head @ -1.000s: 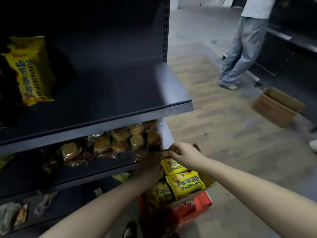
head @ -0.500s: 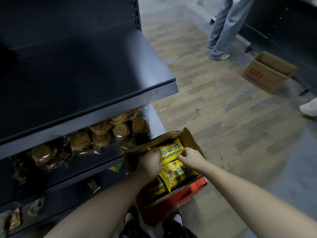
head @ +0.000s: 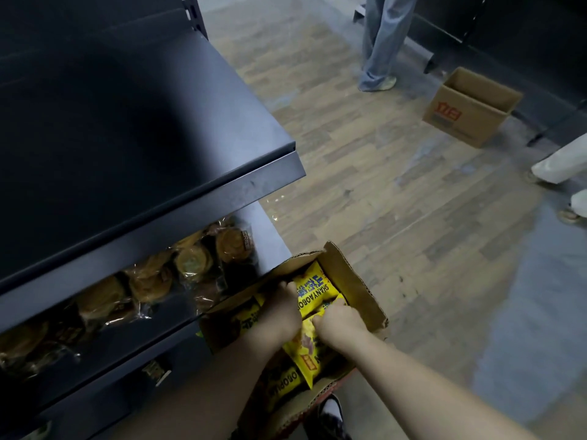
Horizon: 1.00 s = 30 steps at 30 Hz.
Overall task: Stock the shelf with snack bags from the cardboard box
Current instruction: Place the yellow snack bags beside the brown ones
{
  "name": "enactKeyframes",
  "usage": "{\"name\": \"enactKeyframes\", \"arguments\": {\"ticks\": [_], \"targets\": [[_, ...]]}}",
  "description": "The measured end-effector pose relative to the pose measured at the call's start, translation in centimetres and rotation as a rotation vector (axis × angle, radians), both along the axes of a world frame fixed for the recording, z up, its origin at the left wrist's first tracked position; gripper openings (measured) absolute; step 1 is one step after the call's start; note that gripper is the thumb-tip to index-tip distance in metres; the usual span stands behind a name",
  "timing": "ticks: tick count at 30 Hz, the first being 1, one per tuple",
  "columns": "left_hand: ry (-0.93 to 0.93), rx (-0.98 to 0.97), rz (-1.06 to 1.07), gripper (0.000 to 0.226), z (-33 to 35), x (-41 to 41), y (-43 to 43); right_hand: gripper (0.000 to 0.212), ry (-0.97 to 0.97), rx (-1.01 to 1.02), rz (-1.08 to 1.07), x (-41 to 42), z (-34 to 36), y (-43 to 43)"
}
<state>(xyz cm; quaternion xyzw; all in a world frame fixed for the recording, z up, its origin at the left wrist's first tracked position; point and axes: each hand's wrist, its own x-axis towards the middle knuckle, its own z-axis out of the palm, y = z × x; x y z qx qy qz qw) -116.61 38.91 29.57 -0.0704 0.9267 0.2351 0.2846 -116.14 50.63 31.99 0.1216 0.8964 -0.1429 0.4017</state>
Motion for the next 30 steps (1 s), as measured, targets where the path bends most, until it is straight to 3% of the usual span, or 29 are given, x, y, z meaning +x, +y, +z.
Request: {"name": "enactKeyframes", "arguments": {"ticks": [5, 11, 15, 19, 28, 30], "targets": [[-0.092, -0.085, -0.06, 0.079, -1.7, 0.1, 0.8, 0.071, -0.073, 0.055, -0.262, -0.6, -1.2, -1.5], [-0.052, -0.29, -0.1, 0.09, -2.9, -0.5, 1.1, 0.055, -0.079, 0.016, -0.438, -1.0, -3.0, -2.2], [-0.053, -0.341, -0.113, 0.105, -3.6, -1.2, 0.9, 0.047, -0.007, -0.011, -0.435, -0.7, -3.5, -1.6], [-0.016, -0.375, -0.09, 0.092, -3.5, -1.0, 0.8, 0.04, 0.018, -0.043, -0.445, -0.2, -3.4, -1.7], [-0.119, 0.012, 0.079, 0.067, 0.2, -1.2, -2.2, 0.04, 0.087, -0.332, -0.336, -0.1, -1.6, 0.8], [-0.159, 0.197, 0.168, 0.068, 1.6, -0.8, -3.2, 0.043, 0.156, -0.434, -0.323, -0.2, -1.2, 1.2]]}}
